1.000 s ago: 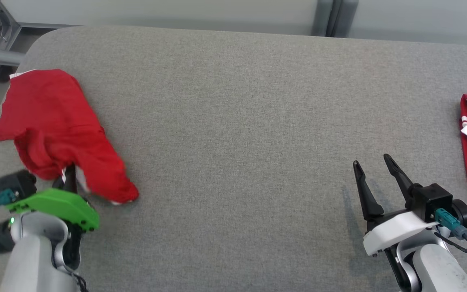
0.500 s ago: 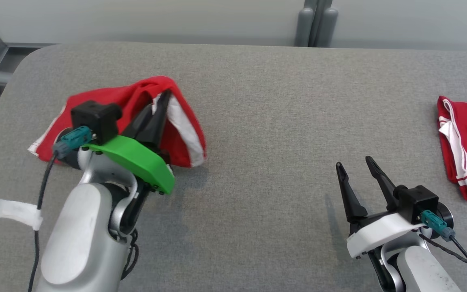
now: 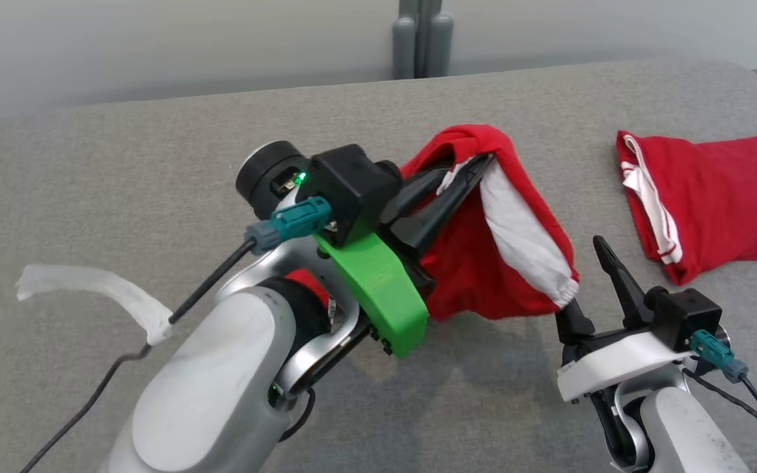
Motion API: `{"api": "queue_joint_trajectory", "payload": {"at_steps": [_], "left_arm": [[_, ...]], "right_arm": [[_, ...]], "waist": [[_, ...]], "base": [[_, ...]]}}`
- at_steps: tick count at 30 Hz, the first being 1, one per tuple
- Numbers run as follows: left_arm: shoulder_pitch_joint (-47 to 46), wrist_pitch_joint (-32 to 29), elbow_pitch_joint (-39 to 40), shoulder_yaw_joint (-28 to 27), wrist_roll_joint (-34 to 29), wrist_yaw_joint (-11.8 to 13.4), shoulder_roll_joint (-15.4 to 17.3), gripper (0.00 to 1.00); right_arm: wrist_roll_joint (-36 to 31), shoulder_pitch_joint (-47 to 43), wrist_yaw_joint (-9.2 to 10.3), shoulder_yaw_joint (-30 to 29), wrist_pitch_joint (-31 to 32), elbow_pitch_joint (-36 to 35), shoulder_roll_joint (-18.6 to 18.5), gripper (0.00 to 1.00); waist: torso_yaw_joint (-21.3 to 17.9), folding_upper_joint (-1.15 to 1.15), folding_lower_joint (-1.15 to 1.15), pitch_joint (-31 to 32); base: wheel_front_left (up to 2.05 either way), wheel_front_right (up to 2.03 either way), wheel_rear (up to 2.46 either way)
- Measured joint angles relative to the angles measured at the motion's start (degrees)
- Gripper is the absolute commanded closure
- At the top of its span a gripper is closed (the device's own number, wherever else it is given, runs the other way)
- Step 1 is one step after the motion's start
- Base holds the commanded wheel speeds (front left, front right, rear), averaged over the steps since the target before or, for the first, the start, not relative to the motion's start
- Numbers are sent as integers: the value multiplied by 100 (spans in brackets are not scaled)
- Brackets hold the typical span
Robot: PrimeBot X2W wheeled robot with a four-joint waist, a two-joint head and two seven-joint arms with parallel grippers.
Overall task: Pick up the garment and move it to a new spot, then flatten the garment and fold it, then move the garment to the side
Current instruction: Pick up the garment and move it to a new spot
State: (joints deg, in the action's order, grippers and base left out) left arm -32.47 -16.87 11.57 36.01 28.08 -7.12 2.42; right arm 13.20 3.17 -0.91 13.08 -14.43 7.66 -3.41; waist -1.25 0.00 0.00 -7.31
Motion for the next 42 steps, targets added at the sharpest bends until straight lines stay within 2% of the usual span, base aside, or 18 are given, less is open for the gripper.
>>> {"api": "queue_joint_trajectory", "payload": {"at_steps": [7,14,18,19,21,23,25,26,28,33,36,38,40,41,42], "left_arm": [[-54,-382,-163,-37,64,42,-4,100],[80,-578,-993,-148,38,461,-2,100],[79,-519,-1483,-227,-177,571,-2,100],[80,-520,-1636,-234,-225,581,2,98],[88,-517,-1908,-274,-241,670,25,84],[90,-511,-2037,-305,-274,695,56,78],[106,-471,-2287,-392,-318,723,109,64],[114,-469,-2410,-422,-324,740,148,62],[141,-467,-2595,-443,-349,775,209,65],[166,-398,-2798,-421,-347,769,164,69],[164,-321,-2871,-404,-344,762,144,69],[162,-315,-2914,-401,-328,762,144,67],[161,-243,-2942,-419,-320,762,136,60],[162,-216,-2956,-434,-308,764,126,51],[162,-178,-2956,-456,-291,766,118,7]], "right_arm": [[46,-4,-1,10,0,-36,20,0],[49,-3,-4,2,0,-188,24,0],[49,56,-11,13,0,-294,35,0],[49,96,-26,26,0,-309,37,0],[49,177,-60,71,0,-352,41,0],[48,210,-79,112,0,-353,41,0],[48,226,-112,198,0,-355,44,0],[49,222,-131,234,0,-347,49,0],[77,194,-193,287,0,-279,53,0],[430,-82,-211,201,0,-1,81,0],[1077,-169,-225,85,0,214,78,0],[1873,-183,-277,93,0,303,93,0],[2382,-188,-360,175,0,461,87,0],[2742,-192,-385,221,0,506,93,0],[3042,-192,-414,261,0,542,99,0]], "waist": [[-541,0,0,-76],[-1046,0,0,-256],[-1272,0,0,-412],[-1324,0,0,-451],[-1423,0,0,-526],[-1469,0,0,-561],[-1554,0,0,-629],[-1587,0,0,-663],[-1633,0,0,-732],[-1606,0,0,-831],[-1522,0,0,-847],[-1458,0,0,-855],[-1389,0,0,-866],[-1353,0,0,-868],[-1316,0,0,-869]], "base": [[0,0,0],[0,0,0],[0,0,0],[0,0,0],[0,0,0],[0,0,0],[0,0,0],[0,0,0],[0,0,0],[0,0,0],[0,0,0],[0,0,0],[0,0,0],[0,0,0],[0,0,0]]}}
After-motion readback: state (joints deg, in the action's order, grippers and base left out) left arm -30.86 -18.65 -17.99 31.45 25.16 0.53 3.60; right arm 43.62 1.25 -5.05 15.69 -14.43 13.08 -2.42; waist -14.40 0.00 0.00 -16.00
